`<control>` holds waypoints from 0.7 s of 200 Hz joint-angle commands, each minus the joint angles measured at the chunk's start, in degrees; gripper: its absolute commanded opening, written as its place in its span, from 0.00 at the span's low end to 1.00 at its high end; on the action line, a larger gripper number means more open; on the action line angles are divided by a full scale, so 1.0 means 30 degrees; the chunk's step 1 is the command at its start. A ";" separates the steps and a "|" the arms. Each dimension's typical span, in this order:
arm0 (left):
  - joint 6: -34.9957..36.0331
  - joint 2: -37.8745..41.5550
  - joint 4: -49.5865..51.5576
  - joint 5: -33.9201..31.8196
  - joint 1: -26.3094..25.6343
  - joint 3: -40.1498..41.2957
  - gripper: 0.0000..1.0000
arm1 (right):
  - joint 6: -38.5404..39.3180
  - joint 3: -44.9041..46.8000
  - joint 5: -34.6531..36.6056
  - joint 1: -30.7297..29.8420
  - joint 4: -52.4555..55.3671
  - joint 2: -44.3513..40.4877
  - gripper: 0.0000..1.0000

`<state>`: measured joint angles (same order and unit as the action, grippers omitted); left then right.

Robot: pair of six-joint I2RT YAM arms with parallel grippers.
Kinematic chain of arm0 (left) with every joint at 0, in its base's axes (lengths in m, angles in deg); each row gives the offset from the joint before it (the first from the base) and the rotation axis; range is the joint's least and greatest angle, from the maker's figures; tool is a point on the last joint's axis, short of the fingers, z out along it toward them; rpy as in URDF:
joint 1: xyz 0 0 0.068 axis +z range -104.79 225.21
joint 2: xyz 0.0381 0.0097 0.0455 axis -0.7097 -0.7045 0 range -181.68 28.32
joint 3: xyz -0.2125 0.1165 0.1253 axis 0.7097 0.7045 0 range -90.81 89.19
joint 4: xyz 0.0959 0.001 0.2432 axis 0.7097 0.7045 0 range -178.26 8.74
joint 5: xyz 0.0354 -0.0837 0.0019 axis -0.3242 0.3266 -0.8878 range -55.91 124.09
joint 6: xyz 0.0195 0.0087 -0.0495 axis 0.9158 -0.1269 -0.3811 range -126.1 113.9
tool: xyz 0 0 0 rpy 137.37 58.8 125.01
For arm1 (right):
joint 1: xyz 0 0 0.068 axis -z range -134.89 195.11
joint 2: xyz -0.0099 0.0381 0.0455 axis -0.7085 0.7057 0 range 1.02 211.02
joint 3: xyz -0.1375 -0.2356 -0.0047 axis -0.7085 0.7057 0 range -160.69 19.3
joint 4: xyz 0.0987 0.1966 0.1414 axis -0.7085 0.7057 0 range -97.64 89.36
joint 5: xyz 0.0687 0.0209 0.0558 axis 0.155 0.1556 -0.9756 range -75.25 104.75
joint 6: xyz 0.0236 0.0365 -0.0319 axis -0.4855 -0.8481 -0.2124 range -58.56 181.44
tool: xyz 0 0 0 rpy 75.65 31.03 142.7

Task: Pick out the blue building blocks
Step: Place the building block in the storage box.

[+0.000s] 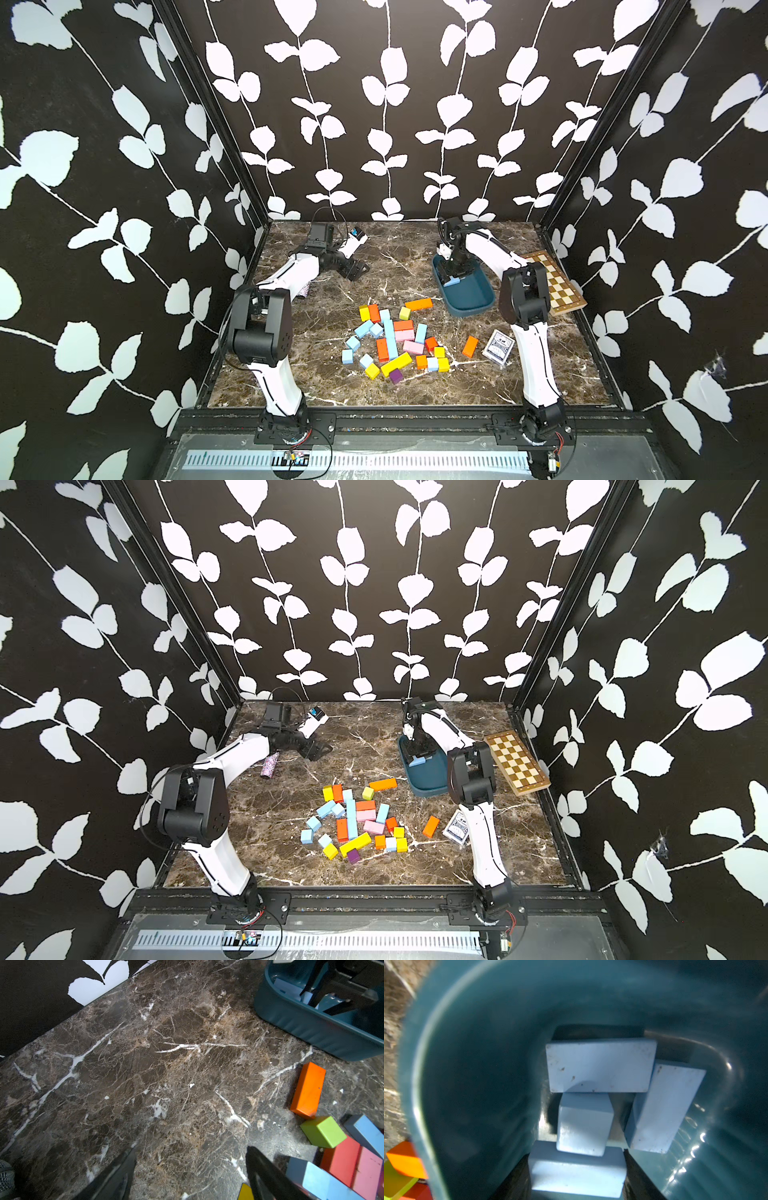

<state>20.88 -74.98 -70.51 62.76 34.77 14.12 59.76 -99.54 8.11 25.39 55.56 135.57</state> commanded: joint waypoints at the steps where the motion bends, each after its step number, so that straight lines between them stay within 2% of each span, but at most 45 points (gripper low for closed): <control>1: 0.0444 0.0140 0.0564 0.0032 0.0087 -0.0554 0.84 | 0.0154 -0.0502 -0.0280 0.0073 0.0341 0.0182 0.63; 50: 0.0729 0.0430 0.0768 0.0113 0.0067 -0.0410 0.84 | 0.0191 -0.0462 0.0149 0.0102 0.0409 -0.0362 0.69; 91: 0.0847 0.0979 0.0819 0.0201 0.0079 -0.0076 0.84 | -0.0268 -0.0435 0.0492 -0.0069 0.0618 -0.1853 0.69; 116: 0.0714 0.1559 0.0682 0.0149 0.0073 0.0419 0.84 | -0.1301 0.0550 0.1155 -0.0902 0.0701 -0.3801 0.65; 140: -0.0409 0.2364 0.0132 -0.0438 0.0075 0.1495 0.85 | -0.3126 0.2347 0.1374 -0.2345 0.0329 -0.5788 0.63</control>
<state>21.93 -73.12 -69.43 62.21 34.77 15.59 56.07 -96.13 10.95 23.11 55.49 125.82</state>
